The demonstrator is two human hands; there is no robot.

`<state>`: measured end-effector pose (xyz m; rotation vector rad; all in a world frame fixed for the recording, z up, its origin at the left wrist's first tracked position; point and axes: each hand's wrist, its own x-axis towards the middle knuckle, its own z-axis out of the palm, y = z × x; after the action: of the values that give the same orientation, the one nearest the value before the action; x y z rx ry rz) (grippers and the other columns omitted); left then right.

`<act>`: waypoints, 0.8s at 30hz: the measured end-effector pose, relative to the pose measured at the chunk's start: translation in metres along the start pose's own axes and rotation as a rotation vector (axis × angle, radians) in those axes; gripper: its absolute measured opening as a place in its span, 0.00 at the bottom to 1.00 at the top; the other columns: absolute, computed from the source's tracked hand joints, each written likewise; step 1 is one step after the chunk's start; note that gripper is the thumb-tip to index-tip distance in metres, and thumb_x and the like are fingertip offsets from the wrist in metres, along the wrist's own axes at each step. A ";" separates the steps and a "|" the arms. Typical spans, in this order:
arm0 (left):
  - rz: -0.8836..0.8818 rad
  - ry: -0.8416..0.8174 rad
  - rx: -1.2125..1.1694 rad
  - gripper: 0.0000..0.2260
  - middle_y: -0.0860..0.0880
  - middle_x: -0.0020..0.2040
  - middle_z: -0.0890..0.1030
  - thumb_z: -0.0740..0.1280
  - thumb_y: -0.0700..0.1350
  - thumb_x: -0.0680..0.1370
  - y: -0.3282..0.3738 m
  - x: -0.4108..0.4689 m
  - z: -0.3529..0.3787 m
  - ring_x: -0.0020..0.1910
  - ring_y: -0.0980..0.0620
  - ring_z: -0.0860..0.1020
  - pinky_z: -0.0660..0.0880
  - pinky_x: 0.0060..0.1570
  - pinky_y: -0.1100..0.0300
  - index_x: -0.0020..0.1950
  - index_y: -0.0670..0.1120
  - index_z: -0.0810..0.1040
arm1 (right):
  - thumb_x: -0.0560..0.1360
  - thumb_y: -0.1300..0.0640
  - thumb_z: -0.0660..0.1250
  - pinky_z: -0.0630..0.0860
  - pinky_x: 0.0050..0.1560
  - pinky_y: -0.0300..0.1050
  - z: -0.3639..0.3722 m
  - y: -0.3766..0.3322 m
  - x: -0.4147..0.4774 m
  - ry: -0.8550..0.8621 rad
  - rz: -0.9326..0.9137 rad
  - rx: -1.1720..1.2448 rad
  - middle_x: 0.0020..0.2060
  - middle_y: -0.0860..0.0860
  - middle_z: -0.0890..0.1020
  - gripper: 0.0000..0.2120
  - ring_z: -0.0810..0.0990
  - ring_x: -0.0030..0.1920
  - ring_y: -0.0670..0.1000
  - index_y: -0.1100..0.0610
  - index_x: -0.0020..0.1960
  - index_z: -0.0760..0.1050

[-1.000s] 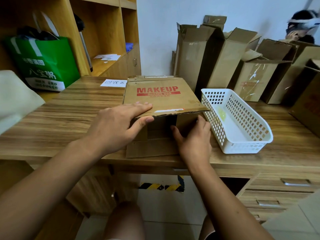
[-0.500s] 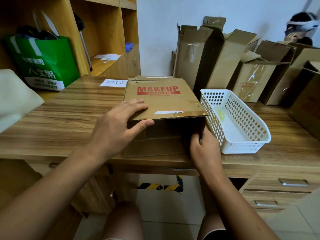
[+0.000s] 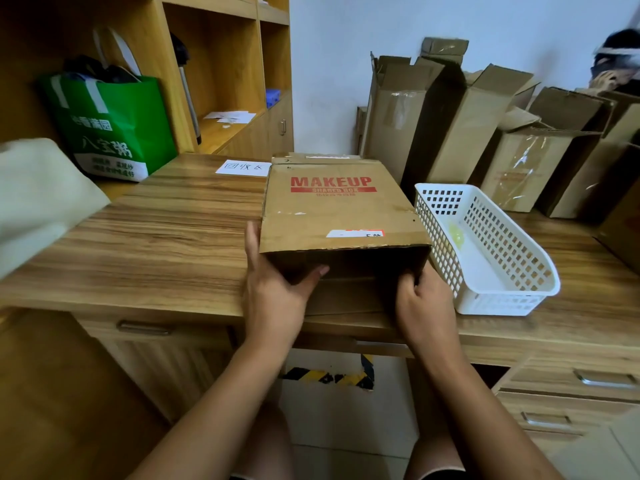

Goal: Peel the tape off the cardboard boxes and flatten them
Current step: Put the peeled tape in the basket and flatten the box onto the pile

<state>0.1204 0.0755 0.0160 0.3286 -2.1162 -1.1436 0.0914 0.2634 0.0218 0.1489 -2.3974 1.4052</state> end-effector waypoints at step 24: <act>0.085 -0.625 0.310 0.44 0.53 0.82 0.53 0.63 0.41 0.81 -0.008 0.036 -0.068 0.78 0.49 0.59 0.53 0.75 0.55 0.76 0.68 0.31 | 0.83 0.58 0.61 0.73 0.64 0.51 -0.019 0.006 0.003 -0.130 0.039 0.059 0.58 0.46 0.79 0.12 0.76 0.61 0.48 0.49 0.65 0.72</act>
<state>0.1397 0.0093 0.0510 0.0095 -2.8350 -0.9425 0.0917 0.2833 0.0259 0.2163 -2.4764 1.5282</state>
